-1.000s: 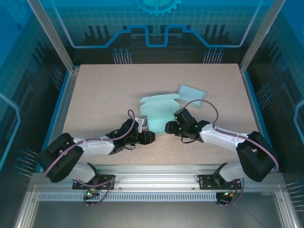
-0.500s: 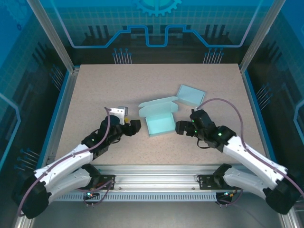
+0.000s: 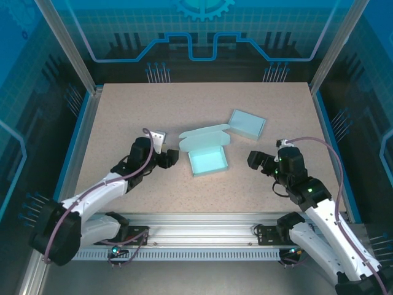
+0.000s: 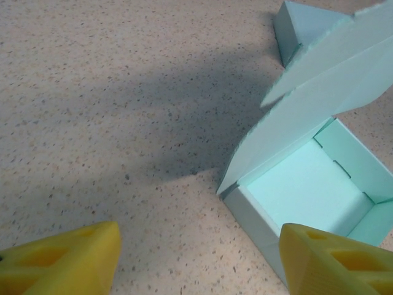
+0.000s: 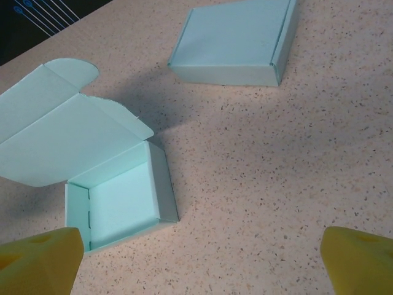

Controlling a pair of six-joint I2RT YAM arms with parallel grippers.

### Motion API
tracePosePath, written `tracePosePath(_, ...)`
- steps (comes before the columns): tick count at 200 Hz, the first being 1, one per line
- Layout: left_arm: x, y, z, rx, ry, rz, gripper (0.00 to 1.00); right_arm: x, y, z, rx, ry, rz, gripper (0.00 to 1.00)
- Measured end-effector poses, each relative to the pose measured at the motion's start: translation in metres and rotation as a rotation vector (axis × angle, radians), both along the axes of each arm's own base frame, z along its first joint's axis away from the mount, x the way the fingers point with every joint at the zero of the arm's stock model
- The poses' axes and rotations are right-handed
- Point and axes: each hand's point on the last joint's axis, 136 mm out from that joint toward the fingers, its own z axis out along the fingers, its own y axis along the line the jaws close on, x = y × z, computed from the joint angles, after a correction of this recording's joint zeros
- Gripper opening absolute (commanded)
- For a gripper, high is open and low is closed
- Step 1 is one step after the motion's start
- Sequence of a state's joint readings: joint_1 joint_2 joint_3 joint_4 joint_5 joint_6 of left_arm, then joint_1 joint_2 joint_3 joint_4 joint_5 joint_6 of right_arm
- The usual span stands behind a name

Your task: Fold the paper box

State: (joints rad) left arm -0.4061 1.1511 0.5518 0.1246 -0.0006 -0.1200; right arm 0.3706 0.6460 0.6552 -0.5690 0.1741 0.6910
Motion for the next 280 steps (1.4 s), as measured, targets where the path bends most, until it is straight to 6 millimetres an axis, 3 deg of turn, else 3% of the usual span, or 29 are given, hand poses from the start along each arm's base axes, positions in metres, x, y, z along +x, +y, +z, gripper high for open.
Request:
tracePosePath(54, 0.021, -0.025, 0.0, -0.016, -0.008, -0.123, 0.66, 0.009, -0.004, -0.005, -0.002, -0.036, -0.015, 1.0)
tracePosePath(78, 0.029, -0.033, -0.004, -0.011, 0.003, -0.155, 0.62, 0.013, 0.002, -0.016, -0.056, -0.041, 0.056, 0.89)
tracePosePath(107, 0.035, -0.041, -0.004, -0.011, 0.005, -0.193, 0.55, 0.026, 0.02, -0.023, -0.1, -0.002, 0.174, 0.71)
tracePosePath(165, 0.038, -0.043, -0.007, 0.005, 0.012, -0.209, 0.49, 0.075, 0.067, -0.027, -0.142, 0.011, 0.42, 0.69)
tracePosePath(224, 0.037, -0.038, -0.012, 0.017, 0.036, -0.202, 0.39, 0.121, 0.099, -0.044, -0.17, 0.022, 0.557, 0.54)
tracePosePath(280, 0.039, -0.039, -0.013, 0.01, 0.045, -0.194, 0.25, 0.13, 0.116, -0.055, -0.166, 0.026, 0.602, 0.44)
